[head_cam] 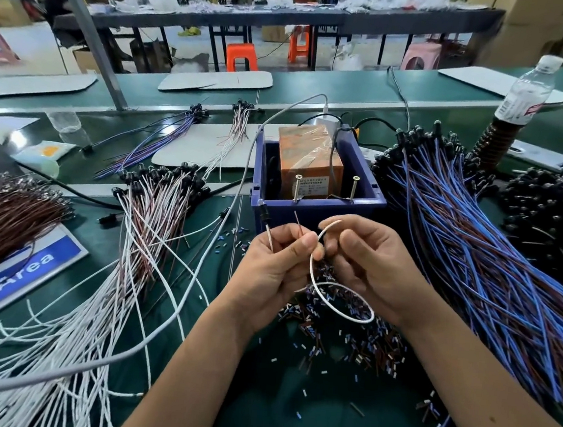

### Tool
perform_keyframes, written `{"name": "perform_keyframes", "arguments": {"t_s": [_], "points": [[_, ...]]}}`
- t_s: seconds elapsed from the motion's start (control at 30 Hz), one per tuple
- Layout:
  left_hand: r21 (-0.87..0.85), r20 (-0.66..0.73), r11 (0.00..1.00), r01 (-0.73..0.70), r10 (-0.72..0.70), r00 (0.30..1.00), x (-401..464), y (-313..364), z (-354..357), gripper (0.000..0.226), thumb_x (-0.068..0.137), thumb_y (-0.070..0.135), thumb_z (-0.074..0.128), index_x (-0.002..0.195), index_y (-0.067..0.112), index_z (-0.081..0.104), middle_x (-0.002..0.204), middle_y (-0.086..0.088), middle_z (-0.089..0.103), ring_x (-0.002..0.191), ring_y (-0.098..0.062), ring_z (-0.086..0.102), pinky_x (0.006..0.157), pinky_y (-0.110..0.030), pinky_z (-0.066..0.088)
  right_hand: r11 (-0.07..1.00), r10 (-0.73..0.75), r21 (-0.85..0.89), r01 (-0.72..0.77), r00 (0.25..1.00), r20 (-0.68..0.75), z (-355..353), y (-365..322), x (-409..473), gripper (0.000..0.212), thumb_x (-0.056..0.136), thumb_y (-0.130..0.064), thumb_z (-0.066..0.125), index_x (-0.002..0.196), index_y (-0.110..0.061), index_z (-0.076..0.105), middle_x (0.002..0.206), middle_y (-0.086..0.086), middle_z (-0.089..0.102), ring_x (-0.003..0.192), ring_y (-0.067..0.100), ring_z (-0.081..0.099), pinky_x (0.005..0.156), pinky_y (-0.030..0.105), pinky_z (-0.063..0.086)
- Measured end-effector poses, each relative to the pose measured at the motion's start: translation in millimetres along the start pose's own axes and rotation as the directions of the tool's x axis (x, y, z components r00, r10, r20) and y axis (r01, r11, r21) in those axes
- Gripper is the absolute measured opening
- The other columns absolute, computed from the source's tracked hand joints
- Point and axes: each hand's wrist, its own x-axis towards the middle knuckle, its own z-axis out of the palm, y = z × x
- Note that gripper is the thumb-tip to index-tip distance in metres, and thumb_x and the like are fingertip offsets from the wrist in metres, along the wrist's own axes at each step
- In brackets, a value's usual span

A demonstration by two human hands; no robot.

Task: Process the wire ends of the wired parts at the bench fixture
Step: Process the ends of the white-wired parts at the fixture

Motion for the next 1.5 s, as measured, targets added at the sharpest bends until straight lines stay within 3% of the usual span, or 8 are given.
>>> {"name": "perform_keyframes", "arguments": {"t_s": [0.23,0.43,0.53,0.67,0.83,0.93,1.1,1.5], "points": [[0.098,-0.077,0.994,-0.054,0.061,0.995,-2.4,-2.9,5.6,0.041,0.084,0.029,0.078,0.096,-0.004,0.058,0.071,-0.003,0.07,0.046,-0.006,0.041,0.051,-0.023,0.025,0.997,0.014,-0.077,-0.017,0.999,-0.042,3.1,-2.1,0.1,0.014,0.088,-0.023,0.071,0.093,-0.011,0.077,0.07,0.009,0.062,0.05,0.01,0.046,0.04,0.017,0.034],[0.281,-0.165,0.92,-0.273,0.326,0.931,-4.3,3.7,4.7,0.033,0.097,0.041,0.061,0.089,0.012,0.077,0.059,0.004,0.063,0.044,-0.006,0.029,0.044,-0.019,0.024,0.995,-0.102,-0.034,0.098,0.983,-0.155,-4.0,-8.9,2.0,0.011,0.101,-0.019,0.056,0.096,-0.013,0.064,0.086,0.015,0.073,0.044,0.013,0.047,0.038,0.02,0.035],[0.345,-0.225,0.895,-0.284,0.372,0.9,-5.5,5.0,4.5,0.03,0.1,0.038,0.058,0.093,0.017,0.078,0.058,0.0,0.053,0.048,-0.006,0.033,0.047,-0.017,0.029,0.961,-0.21,-0.23,0.153,0.946,-0.246,-7.7,-8.2,2.1,0.011,0.101,-0.02,0.062,0.095,-0.016,0.071,0.074,0.008,0.067,0.042,0.011,0.042,0.039,0.019,0.034],[0.365,-0.326,0.89,-0.272,0.396,0.858,-2.9,3.4,5.9,0.031,0.108,0.022,0.05,0.098,0.011,0.077,0.06,-0.002,0.044,0.046,-0.005,0.03,0.045,-0.017,0.026,0.734,-0.496,-0.657,0.171,0.796,-0.347,-8.9,-5.9,1.5,0.014,0.102,-0.018,0.066,0.093,-0.019,0.076,0.068,-0.001,0.065,0.059,0.012,0.059,0.059,0.022,0.05],[0.552,-0.369,0.764,-0.335,0.584,0.723,-3.0,3.7,6.5,0.015,0.105,0.007,0.054,0.115,0.008,0.065,0.067,-0.003,0.065,0.055,-0.006,0.054,0.058,-0.015,0.043,0.485,-0.636,-0.871,0.084,0.716,-0.286,-2.4,-4.6,-1.3,0.017,0.103,-0.021,0.064,0.091,-0.018,0.075,0.067,-0.011,0.065,0.06,0.012,0.059,0.051,0.02,0.043],[0.67,-0.378,0.67,-0.32,0.679,0.63,-0.6,4.3,10.7,0.005,0.101,0.006,0.062,0.105,0.004,0.063,0.072,-0.006,0.072,0.066,-0.012,0.069,0.069,-0.02,0.051,0.434,-0.655,-0.896,0.089,0.715,-0.246,3.4,-5.1,-0.8,0.018,0.104,-0.02,0.062,0.094,-0.014,0.075,0.071,-0.01,0.066,0.064,0.013,0.061,0.051,0.018,0.042],[0.736,-0.392,0.625,-0.26,0.707,0.589,7.2,4.0,17.4,0.008,0.098,0.009,0.068,0.091,0.006,0.07,0.071,-0.003,0.074,0.07,-0.018,0.073,0.074,-0.026,0.055,0.43,-0.66,-0.897,0.1,0.713,-0.237,5.1,-6.4,-2.1,0.017,0.104,-0.018,0.061,0.095,-0.013,0.075,0.073,-0.011,0.067,0.065,0.011,0.061,0.054,0.012,0.04],[0.692,-0.451,0.691,-0.207,0.638,0.625,7.4,10.1,22.8,0.019,0.097,0.009,0.07,0.078,0.012,0.069,0.061,-0.002,0.066,0.056,-0.01,0.06,0.06,-0.019,0.049,0.404,-0.664,-0.907,0.118,0.72,-0.202,4.6,-4.0,-2.2,0.017,0.105,-0.015,0.062,0.093,-0.011,0.074,0.071,-0.009,0.064,0.061,0.012,0.059,0.052,0.021,0.044]]}}
